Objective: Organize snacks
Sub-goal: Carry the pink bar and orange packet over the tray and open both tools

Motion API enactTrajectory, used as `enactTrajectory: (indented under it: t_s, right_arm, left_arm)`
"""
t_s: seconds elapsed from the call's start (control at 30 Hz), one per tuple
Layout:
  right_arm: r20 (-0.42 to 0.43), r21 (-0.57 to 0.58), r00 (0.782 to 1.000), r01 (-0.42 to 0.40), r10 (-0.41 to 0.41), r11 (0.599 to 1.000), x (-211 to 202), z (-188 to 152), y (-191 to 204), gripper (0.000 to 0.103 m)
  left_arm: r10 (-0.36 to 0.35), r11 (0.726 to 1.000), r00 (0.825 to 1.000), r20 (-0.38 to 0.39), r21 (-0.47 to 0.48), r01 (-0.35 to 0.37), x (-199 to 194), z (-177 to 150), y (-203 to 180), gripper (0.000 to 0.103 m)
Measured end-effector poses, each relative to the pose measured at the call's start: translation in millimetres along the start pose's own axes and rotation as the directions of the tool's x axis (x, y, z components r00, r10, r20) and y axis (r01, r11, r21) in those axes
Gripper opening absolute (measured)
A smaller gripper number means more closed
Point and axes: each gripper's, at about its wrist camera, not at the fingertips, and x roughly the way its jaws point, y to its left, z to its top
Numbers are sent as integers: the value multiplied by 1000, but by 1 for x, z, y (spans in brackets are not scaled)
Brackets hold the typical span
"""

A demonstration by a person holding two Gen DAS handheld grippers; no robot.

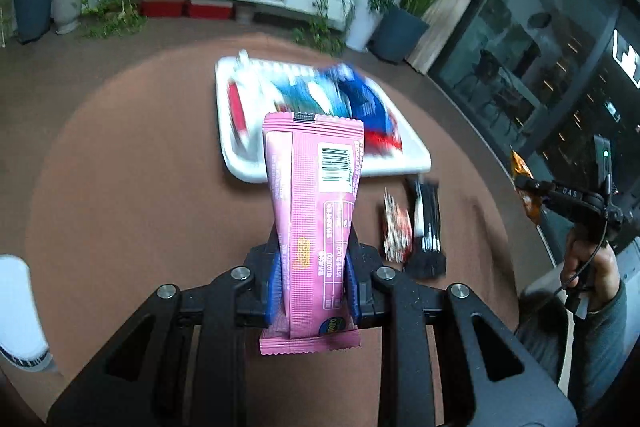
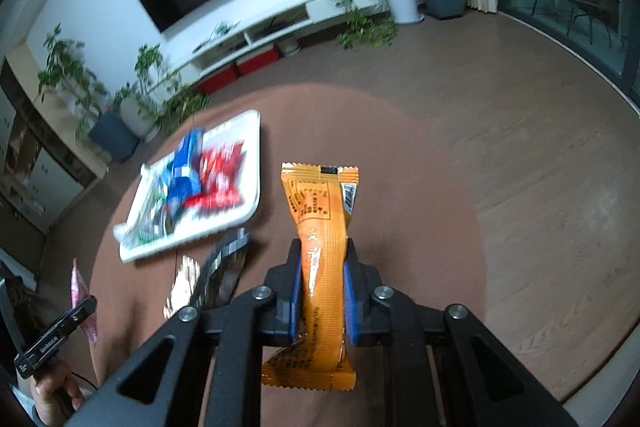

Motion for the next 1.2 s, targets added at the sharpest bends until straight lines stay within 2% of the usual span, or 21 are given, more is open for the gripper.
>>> enactTrajectory:
  t_s: [0.13, 0.3, 0.4, 0.47, 0.53, 0.7, 0.9, 1.2]
  right_arm:
    - [50, -36, 997, -64, 65, 997, -4, 35, 22, 19]
    - [96, -181, 977, -174, 193, 968, 1, 69, 95, 19]
    - [66, -244, 965, -232, 255, 942, 23, 82, 138, 19]
    - [29, -248, 965, -244, 259, 937, 45, 86, 152, 19]
    - [-21, -240, 968, -246, 248, 939, 74, 89, 160, 19]
    - [-90, -240, 983, -176, 158, 955, 130, 89, 156, 19]
    - [-123, -217, 987, -132, 107, 967, 164, 82, 139, 19]
    - [-158, -220, 986, -93, 59, 971, 187, 72, 128, 19]
  left_arm:
    - [21, 999, 998, 52, 34, -23, -8, 49, 0, 23]
    - [17, 997, 996, 85, 70, -23, -2, 111, -11, 23]
    - [-3, 998, 998, 68, 69, -1, 17, 138, -16, 23]
    - [-8, 998, 999, 50, 61, 5, 33, 148, -16, 23]
    - [-8, 999, 1000, 26, 41, 7, 51, 153, -11, 23]
    - [2, 1000, 999, -47, 21, -1, 103, 155, -5, 23]
    - [7, 1000, 995, -96, 13, -6, 149, 145, -9, 23]
    - [38, 999, 990, -133, 29, -34, 181, 127, -15, 23]
